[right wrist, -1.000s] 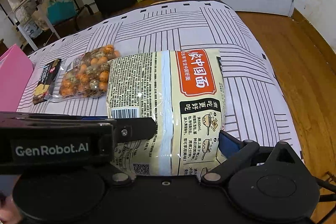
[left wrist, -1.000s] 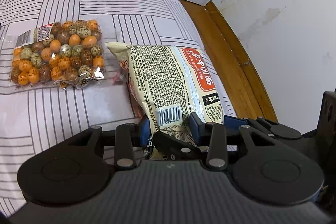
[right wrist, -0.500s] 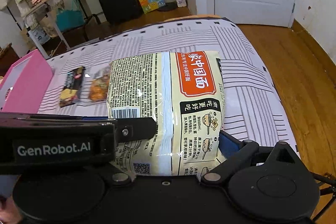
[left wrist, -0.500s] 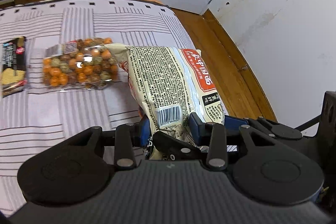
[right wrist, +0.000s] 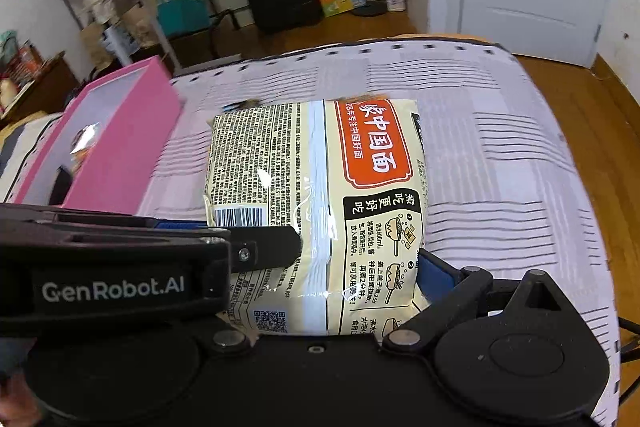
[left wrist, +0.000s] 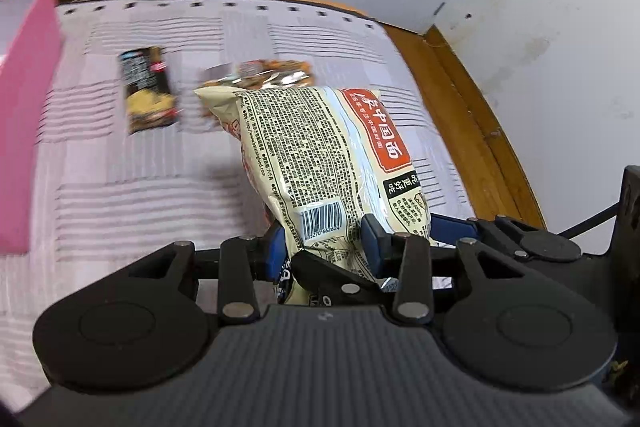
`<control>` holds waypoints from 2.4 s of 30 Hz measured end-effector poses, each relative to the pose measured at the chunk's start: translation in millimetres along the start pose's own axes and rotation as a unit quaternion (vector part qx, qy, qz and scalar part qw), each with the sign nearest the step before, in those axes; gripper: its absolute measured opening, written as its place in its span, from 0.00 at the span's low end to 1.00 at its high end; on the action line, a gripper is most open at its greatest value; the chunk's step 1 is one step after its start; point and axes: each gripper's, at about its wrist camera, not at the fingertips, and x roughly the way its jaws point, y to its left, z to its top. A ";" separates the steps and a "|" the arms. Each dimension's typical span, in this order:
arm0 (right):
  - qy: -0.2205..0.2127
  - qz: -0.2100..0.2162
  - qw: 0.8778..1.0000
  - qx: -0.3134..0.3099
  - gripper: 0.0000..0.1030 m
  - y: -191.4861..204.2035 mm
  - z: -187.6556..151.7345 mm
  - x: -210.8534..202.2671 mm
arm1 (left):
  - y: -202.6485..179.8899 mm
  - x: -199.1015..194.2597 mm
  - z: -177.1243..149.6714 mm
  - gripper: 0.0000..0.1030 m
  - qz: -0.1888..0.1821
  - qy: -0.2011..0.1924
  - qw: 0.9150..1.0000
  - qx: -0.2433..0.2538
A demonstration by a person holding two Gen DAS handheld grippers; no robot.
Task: Organize snacks
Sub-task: 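Lift the noodle bag with the left gripper and carry it over the pink box, then lower the noodle bag into the pink box and open the left gripper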
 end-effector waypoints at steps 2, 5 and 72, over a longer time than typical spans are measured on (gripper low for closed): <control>0.002 0.005 1.000 -0.013 0.97 16.5 -4.3 -1.8 | 12.2 -11.4 -8.7 0.36 0.005 -0.006 1.000 -0.011; 0.007 0.011 0.999 -0.037 0.97 41.7 -10.8 -5.6 | 31.1 -31.4 -24.2 0.36 0.010 -0.015 0.999 -0.029; -0.101 0.098 0.959 -0.247 0.64 255.8 91.4 144.1 | 322.7 -68.2 96.3 0.41 0.174 -0.117 0.976 -0.061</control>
